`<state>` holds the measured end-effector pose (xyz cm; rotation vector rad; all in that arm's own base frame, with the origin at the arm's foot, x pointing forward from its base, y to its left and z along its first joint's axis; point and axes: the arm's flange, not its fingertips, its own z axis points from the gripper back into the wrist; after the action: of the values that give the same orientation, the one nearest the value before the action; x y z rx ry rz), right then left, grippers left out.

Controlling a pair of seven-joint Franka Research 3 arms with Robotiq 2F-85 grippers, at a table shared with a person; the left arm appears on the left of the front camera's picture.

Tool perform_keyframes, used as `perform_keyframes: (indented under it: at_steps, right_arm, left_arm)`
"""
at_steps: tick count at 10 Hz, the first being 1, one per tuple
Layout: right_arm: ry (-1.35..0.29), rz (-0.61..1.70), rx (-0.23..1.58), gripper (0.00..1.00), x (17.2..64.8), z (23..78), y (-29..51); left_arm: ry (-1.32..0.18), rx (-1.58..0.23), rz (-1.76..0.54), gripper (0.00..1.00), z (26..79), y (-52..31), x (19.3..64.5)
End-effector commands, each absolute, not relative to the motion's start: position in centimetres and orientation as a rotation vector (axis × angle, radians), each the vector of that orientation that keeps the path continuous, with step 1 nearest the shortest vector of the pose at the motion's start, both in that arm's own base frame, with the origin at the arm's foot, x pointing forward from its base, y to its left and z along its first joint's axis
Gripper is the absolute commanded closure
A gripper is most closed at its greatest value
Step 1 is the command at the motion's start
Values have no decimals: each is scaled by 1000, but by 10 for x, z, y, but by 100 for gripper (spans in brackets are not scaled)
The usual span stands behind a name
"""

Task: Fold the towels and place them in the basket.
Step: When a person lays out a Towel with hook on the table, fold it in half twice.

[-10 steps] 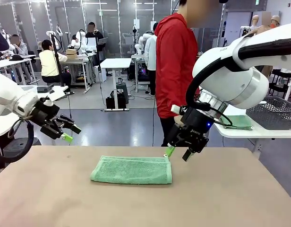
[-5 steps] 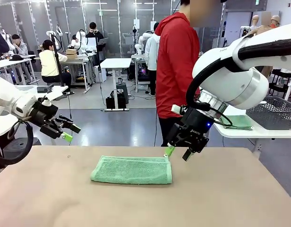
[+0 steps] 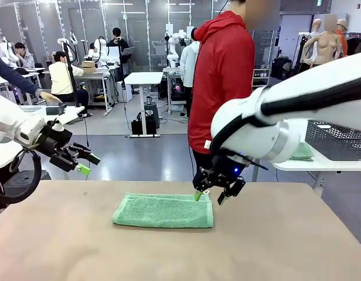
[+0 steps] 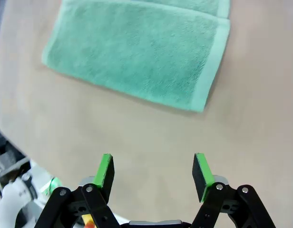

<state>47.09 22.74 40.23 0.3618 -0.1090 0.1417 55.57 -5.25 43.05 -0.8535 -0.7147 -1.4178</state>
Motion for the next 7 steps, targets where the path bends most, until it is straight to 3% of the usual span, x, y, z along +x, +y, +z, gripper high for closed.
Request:
perform_keyframes:
  at_steps: [1, 7]
  right_arm:
    - [-119, 24, 231, 17, 481, 384, 248]
    - [-172, -90, 92, 17, 527, 347, 256]
  left_arm:
    - [-703, -842, -1433, 11, 432, -53, 556]
    - [-703, -842, -1433, 11, 432, -53, 556]
